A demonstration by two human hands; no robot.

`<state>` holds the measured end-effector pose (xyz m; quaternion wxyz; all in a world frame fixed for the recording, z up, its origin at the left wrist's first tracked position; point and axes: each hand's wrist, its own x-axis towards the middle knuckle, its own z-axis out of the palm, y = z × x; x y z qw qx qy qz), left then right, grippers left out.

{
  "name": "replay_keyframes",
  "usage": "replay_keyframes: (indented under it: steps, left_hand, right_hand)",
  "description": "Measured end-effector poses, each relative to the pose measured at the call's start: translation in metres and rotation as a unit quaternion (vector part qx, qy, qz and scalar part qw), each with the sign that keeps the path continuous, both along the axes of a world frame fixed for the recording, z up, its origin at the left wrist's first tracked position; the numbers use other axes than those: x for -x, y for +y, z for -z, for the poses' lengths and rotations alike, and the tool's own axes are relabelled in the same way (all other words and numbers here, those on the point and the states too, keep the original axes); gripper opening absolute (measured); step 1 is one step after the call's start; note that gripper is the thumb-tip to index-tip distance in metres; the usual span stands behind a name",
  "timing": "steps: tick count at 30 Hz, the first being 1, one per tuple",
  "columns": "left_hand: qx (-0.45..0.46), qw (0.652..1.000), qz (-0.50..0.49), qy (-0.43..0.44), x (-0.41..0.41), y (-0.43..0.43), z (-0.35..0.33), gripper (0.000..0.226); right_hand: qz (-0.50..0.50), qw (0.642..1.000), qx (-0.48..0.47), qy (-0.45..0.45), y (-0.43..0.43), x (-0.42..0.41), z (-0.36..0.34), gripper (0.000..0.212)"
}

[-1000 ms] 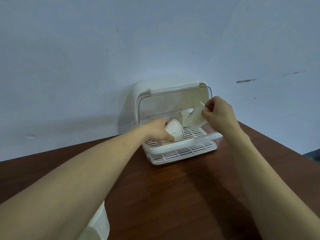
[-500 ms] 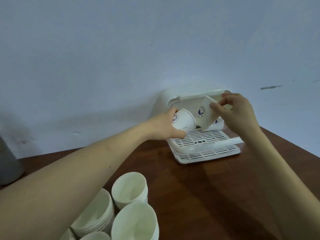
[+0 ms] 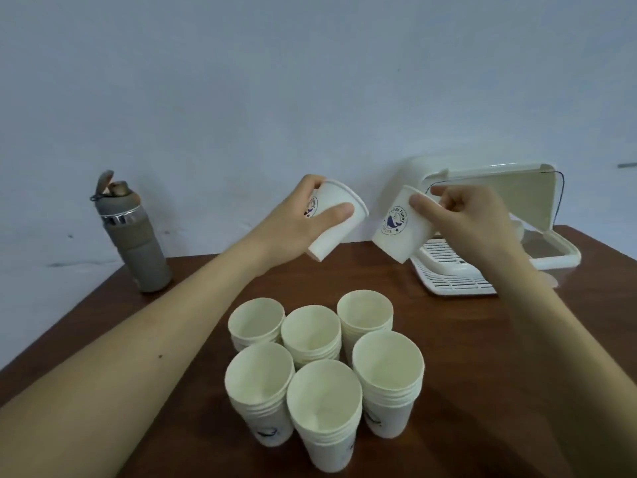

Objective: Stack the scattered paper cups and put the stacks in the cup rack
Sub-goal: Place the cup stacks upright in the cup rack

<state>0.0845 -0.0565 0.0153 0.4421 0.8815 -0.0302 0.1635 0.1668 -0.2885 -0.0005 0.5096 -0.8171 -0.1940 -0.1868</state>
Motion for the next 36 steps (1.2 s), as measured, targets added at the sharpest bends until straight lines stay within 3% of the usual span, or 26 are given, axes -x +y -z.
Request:
replay_keyframes:
  steps: [3,7,10,18,24,32,36]
  left_hand:
    - [0.042,0.999,-0.011,-0.004,0.02,0.012,0.001,0.047]
    - [0.114,0.993,-0.018,-0.026,0.038,0.026,0.004,0.046]
    - [0.146,0.987,-0.038,-0.052,0.046,0.033,0.009,0.039]
    - [0.113,0.99,-0.035,-0.077,0.061,0.044,0.015,0.049]
    - [0.063,0.995,-0.036,-0.069,0.062,0.053,0.02,0.079]
    - [0.055,0.995,-0.025,-0.076,0.055,0.059,0.016,0.068]
    - [0.05,0.996,-0.024,-0.07,0.053,0.059,0.019,0.067]
  right_hand:
    - [-0.03,0.999,-0.021,-0.005,0.021,0.013,-0.004,0.052]
    - [-0.068,0.997,-0.039,-0.003,0.042,0.03,-0.011,0.033]
    - [-0.083,0.995,-0.048,-0.011,0.049,0.038,-0.015,0.04]
    - [-0.104,0.994,0.021,0.016,0.05,0.033,-0.011,0.064]
    - [-0.113,0.988,0.102,0.029,0.042,0.031,-0.014,0.069]
    - [-0.129,0.982,0.136,0.022,0.047,0.034,-0.012,0.065]
    - [-0.134,0.981,0.143,0.001,0.046,0.038,-0.014,0.074]
